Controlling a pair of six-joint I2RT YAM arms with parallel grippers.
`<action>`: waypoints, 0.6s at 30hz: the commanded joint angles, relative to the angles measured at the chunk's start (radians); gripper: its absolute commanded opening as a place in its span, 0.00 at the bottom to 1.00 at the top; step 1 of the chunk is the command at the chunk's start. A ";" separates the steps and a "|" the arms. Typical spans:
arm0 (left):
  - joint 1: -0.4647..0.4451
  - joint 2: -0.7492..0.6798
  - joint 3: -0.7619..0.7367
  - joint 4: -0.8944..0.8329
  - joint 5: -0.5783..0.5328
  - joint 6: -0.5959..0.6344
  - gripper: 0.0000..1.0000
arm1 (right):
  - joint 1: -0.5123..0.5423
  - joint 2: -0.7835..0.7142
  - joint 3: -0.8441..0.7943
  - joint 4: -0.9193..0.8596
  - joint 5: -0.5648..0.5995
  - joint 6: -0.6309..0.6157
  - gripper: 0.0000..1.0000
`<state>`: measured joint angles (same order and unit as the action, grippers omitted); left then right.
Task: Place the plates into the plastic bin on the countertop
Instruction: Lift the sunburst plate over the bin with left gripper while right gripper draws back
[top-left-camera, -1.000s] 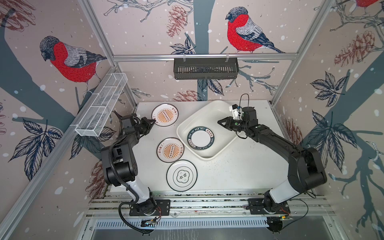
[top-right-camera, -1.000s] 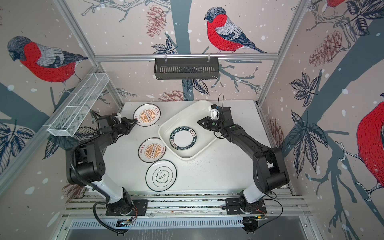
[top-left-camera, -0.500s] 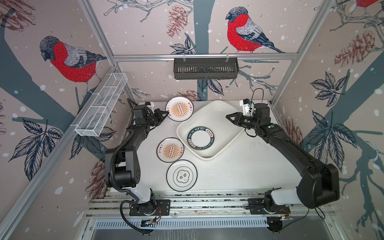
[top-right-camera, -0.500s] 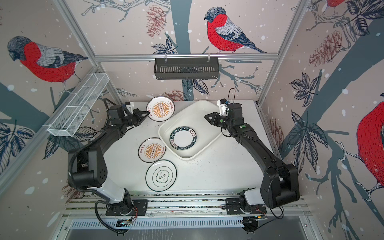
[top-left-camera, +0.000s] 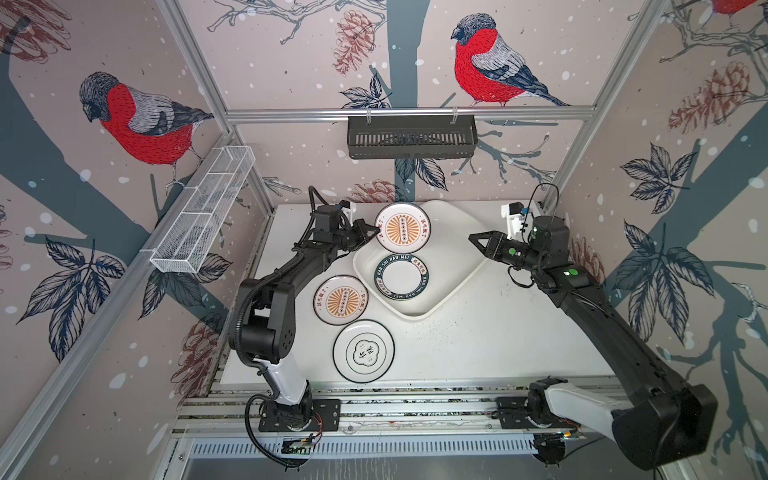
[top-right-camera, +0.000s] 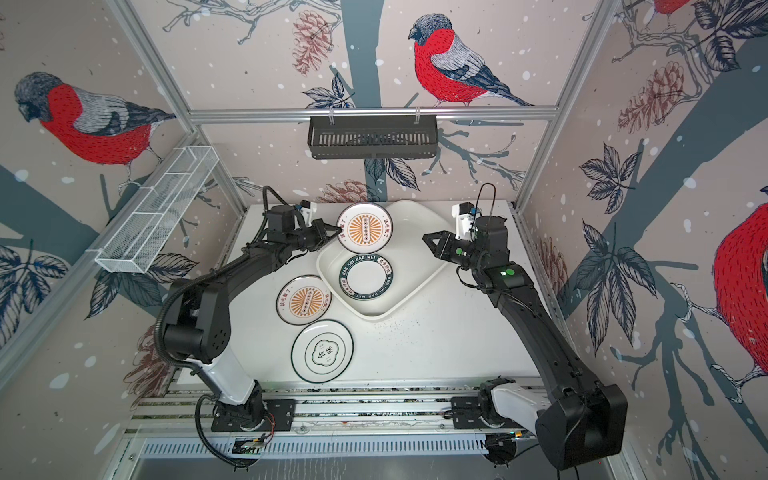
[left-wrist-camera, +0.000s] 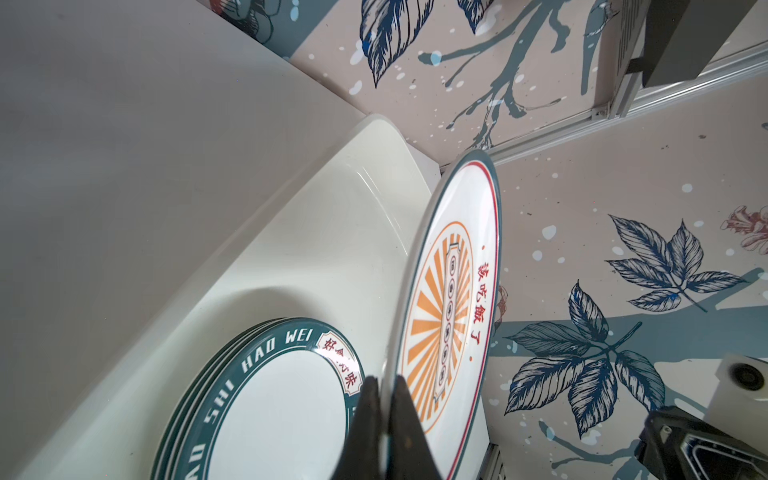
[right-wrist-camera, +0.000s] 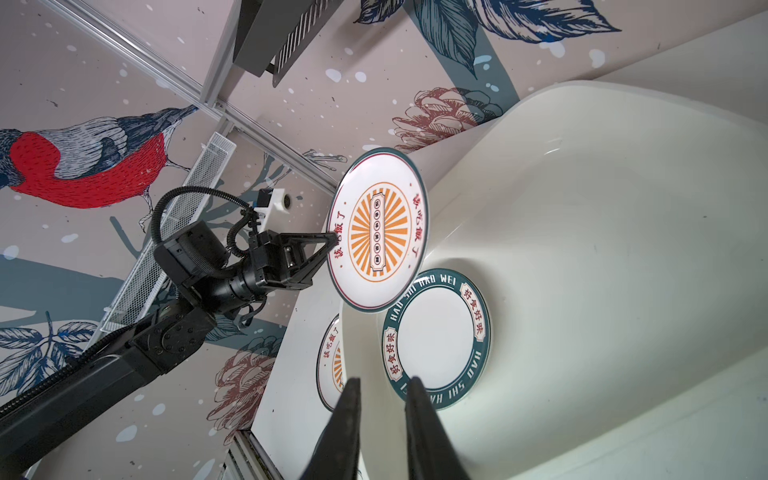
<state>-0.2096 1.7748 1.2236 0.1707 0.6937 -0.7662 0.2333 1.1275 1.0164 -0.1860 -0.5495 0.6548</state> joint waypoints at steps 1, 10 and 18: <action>-0.043 0.051 0.037 0.057 -0.017 -0.005 0.00 | 0.000 -0.051 -0.027 -0.022 0.031 0.012 0.22; -0.158 0.230 0.169 0.077 -0.029 0.009 0.00 | -0.002 -0.173 -0.098 -0.073 0.073 0.047 0.22; -0.192 0.424 0.392 -0.011 -0.030 0.047 0.00 | 0.000 -0.227 -0.110 -0.111 0.107 0.066 0.22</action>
<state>-0.3946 2.1548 1.5448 0.1661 0.6575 -0.7513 0.2329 0.9123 0.9085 -0.2886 -0.4671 0.7071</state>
